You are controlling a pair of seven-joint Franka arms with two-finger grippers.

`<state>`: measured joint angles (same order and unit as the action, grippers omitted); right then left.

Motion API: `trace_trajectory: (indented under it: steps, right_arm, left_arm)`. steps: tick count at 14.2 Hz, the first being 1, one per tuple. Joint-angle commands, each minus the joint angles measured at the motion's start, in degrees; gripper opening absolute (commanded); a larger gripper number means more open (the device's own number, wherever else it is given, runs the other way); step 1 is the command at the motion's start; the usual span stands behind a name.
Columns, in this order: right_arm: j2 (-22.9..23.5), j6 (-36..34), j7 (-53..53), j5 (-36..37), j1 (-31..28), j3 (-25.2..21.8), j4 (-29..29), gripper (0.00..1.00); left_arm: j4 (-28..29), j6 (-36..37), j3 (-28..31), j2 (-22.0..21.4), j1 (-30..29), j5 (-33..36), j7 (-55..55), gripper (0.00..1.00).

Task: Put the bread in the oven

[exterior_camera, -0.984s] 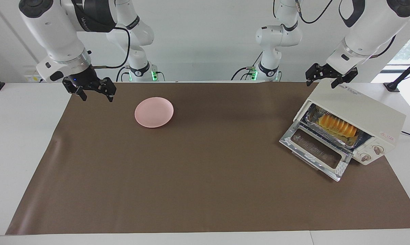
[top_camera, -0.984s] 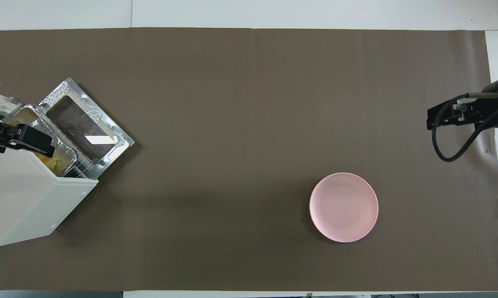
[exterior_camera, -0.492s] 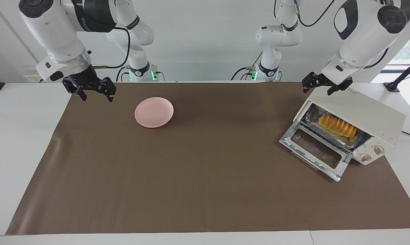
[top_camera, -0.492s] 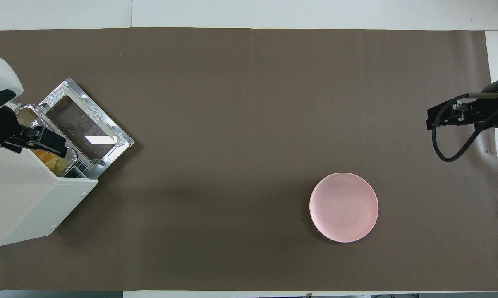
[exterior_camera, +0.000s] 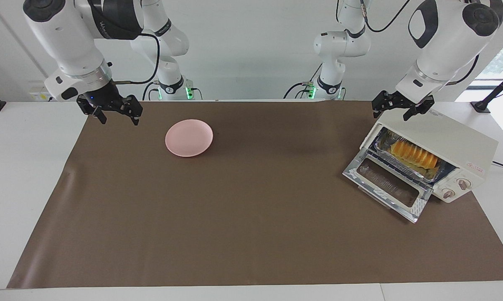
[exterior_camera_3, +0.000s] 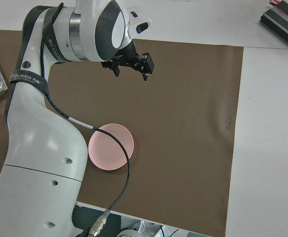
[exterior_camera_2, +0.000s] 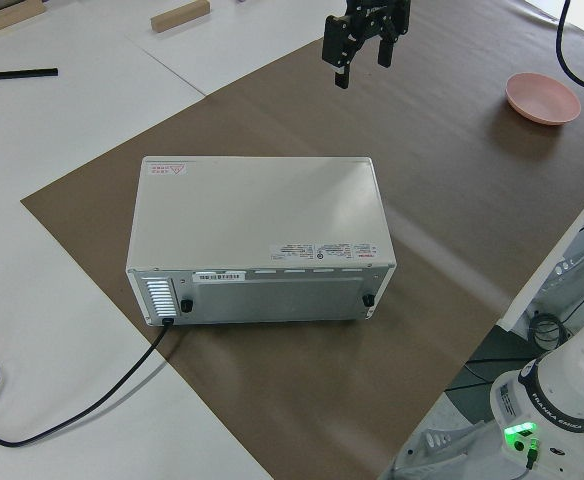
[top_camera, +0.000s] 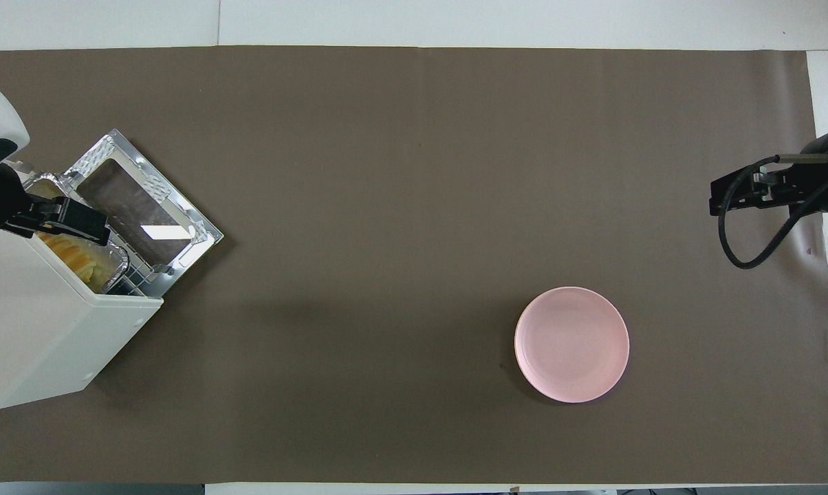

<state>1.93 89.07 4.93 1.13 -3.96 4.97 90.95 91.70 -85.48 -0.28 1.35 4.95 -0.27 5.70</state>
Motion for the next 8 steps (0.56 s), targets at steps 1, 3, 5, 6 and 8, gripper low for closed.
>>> trace_trajectory:
  steps: [1, 3, 5, 6, 8]
  right_arm:
    - [-1.14, -0.30, -1.33, 0.63, -0.97, 0.83, 1.24, 1.00]
    - [-1.14, -0.30, -1.33, 0.63, -0.97, 0.83, 1.24, 1.00]
    - [-1.23, -0.30, -1.33, 0.63, -0.97, 0.83, 1.24, 1.00]
    - [-1.14, -0.30, -1.33, 0.63, -0.97, 0.83, 1.24, 1.00]
    - [-1.14, -0.30, -1.33, 0.63, -0.97, 0.83, 1.24, 1.00]
  left_arm:
    - [0.94, -1.54, -0.78, -0.91, -0.99, 0.53, 0.54, 1.00]
    - [1.02, -1.88, -0.78, -0.91, -0.99, 0.53, 0.28, 1.00]
    - [1.02, -3.64, -0.78, -0.91, -1.08, 0.53, 0.27, 1.00]
    - [1.11, -3.38, -0.78, -0.91, -1.08, 0.53, 0.27, 1.00]
    - [1.29, -3.29, -0.78, -1.00, -1.08, 0.53, 0.27, 1.00]
